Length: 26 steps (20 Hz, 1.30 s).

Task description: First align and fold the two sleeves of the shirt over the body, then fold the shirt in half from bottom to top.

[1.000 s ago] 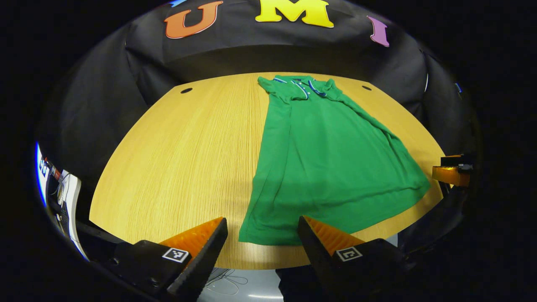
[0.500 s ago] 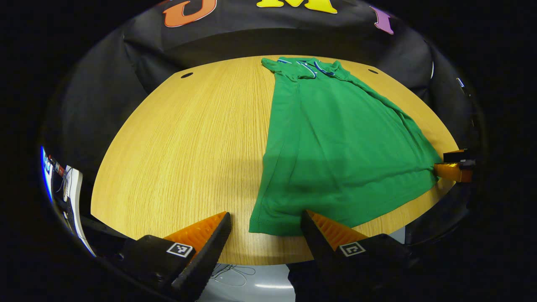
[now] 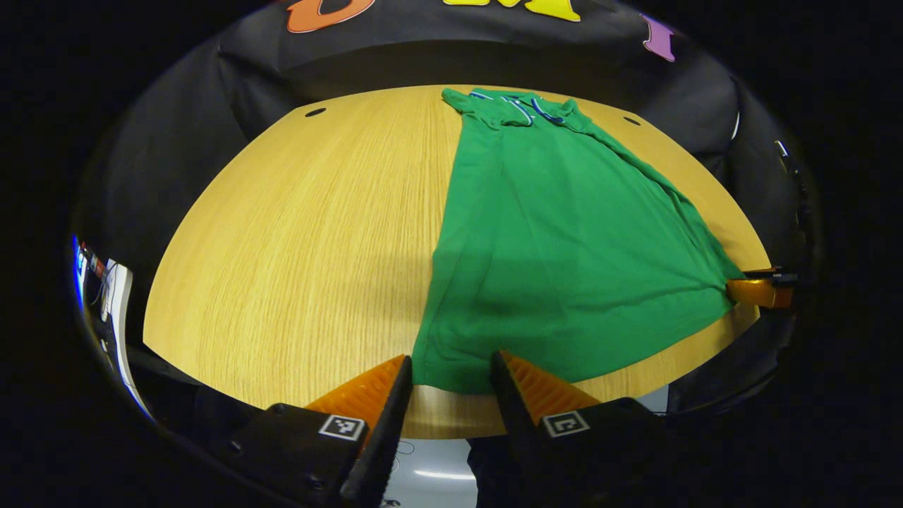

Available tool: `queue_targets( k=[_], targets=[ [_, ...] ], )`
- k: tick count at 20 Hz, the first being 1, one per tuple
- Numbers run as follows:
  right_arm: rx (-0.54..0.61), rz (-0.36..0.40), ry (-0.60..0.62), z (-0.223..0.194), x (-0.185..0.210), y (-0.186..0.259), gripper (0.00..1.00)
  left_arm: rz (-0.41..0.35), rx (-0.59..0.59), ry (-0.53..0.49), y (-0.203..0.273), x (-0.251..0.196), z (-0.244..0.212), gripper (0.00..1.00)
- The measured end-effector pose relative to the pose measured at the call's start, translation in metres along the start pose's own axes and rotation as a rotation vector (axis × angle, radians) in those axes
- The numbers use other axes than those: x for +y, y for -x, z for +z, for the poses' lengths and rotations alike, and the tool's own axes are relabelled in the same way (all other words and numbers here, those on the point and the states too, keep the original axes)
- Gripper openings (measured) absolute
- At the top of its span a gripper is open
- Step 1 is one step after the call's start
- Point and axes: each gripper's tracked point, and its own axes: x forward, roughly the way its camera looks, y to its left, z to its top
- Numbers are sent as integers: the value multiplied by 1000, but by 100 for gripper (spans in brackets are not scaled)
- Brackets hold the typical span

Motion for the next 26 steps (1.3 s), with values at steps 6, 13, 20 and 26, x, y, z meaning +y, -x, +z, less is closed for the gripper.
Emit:
queue_targets(
  k=[6, 13, 20, 26],
  targets=[
    [-1, 45, -7, 1, 6, 0, 0, -47, -10, 9, 0, -19, 1, 11],
    [-92, 61, 20, 23, -1, 27, 0, -73, -56, 52, 33, -26, 19, 8],
    [-231, 70, -14, 82, -1, 66, 0, -72, -199, 25, 65, -26, 88, 8],
    [-335, 62, -27, 155, 1, 93, 0, -102, -341, 23, 79, -25, 170, 7]
  ],
)
